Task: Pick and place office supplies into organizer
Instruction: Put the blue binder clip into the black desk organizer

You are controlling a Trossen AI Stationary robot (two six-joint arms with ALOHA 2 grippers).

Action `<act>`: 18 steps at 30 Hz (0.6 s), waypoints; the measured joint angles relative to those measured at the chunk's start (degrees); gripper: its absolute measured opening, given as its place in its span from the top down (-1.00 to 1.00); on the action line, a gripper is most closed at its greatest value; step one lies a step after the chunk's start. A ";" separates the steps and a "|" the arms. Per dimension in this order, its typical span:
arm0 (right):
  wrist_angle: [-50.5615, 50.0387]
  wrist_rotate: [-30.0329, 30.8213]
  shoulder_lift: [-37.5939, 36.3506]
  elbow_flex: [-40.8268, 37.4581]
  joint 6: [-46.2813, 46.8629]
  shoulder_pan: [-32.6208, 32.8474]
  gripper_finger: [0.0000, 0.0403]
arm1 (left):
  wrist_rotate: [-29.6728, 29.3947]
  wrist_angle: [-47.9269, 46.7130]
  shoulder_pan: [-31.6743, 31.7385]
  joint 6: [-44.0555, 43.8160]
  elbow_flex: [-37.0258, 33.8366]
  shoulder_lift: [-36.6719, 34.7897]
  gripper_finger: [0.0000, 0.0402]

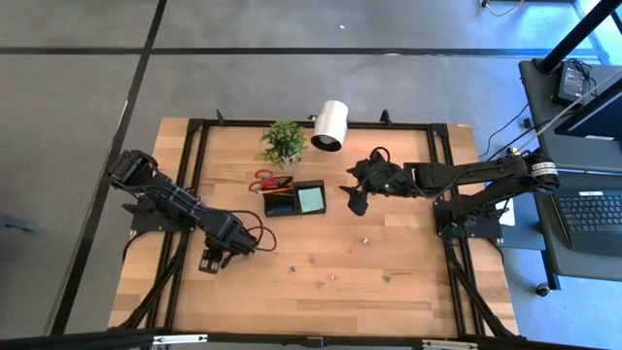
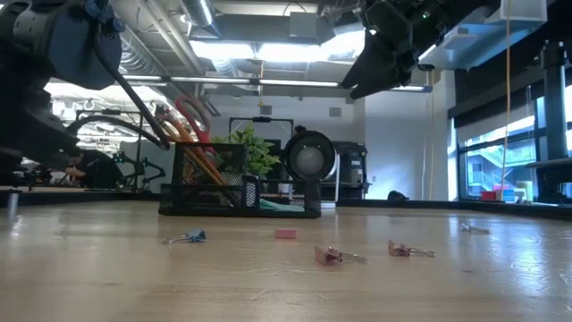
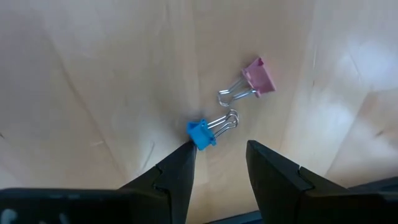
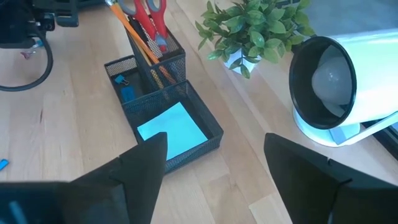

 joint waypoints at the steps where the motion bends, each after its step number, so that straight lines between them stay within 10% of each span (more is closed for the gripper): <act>1: -0.07 0.00 0.00 0.00 0.04 0.00 -0.35 | 0.00 -0.02 0.00 0.87 0.00 0.00 0.28; 18: -0.12 0.00 0.00 0.00 0.02 0.02 -0.35 | -2.46 0.54 0.00 -3.03 -0.33 -3.22 0.36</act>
